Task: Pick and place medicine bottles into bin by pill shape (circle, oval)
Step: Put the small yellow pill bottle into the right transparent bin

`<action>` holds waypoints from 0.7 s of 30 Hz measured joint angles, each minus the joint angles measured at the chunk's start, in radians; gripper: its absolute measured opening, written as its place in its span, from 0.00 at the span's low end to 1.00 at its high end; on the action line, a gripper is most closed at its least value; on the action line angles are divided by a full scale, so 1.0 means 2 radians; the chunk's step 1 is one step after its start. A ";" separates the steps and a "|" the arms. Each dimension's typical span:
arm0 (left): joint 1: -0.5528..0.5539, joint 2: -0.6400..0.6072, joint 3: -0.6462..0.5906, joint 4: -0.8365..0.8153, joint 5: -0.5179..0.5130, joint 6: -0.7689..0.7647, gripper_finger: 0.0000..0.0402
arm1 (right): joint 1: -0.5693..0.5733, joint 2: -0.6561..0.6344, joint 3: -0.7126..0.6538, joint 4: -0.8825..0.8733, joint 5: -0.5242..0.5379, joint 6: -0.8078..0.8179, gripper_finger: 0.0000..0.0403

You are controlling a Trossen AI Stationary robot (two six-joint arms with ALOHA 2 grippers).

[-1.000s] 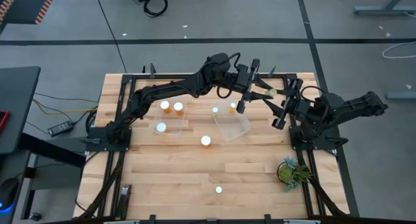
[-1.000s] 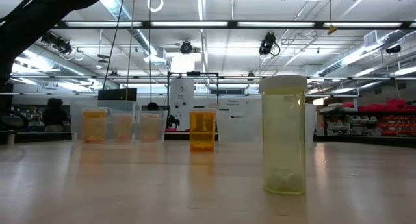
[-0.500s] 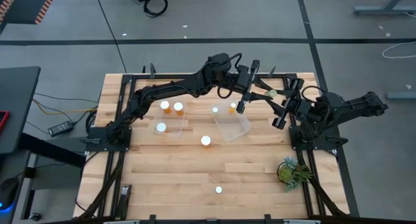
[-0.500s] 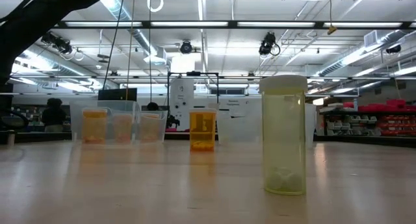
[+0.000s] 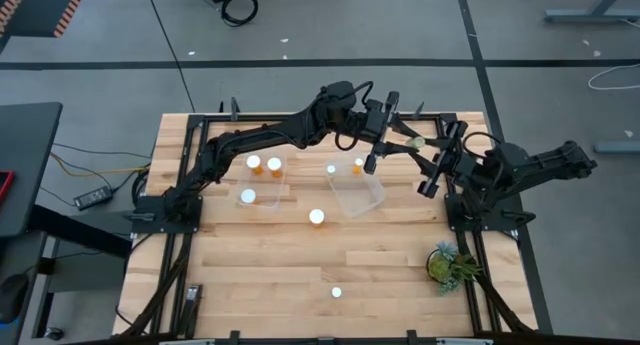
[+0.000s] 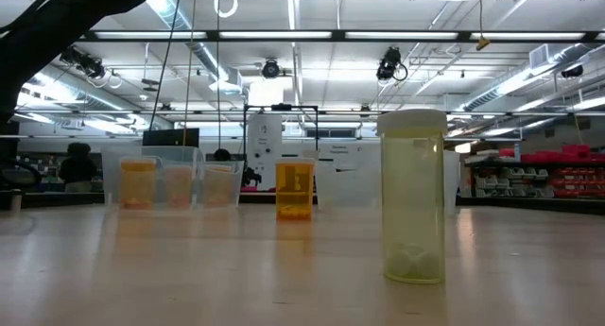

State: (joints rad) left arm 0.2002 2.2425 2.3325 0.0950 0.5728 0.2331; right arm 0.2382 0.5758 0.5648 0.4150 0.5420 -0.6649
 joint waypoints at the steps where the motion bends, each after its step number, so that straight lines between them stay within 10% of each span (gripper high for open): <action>1: 0.000 0.000 0.000 0.000 0.000 0.003 0.35 | 0.000 0.000 0.000 -0.001 0.005 0.000 0.35; 21: 0.033 -0.044 0.000 -0.145 -0.014 0.143 0.62 | -0.002 0.012 0.000 -0.135 0.136 0.180 0.33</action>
State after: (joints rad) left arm 0.2665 2.1539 2.3333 -0.1943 0.5438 0.5194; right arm 0.2346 0.5999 0.5644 0.1452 0.8132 -0.3051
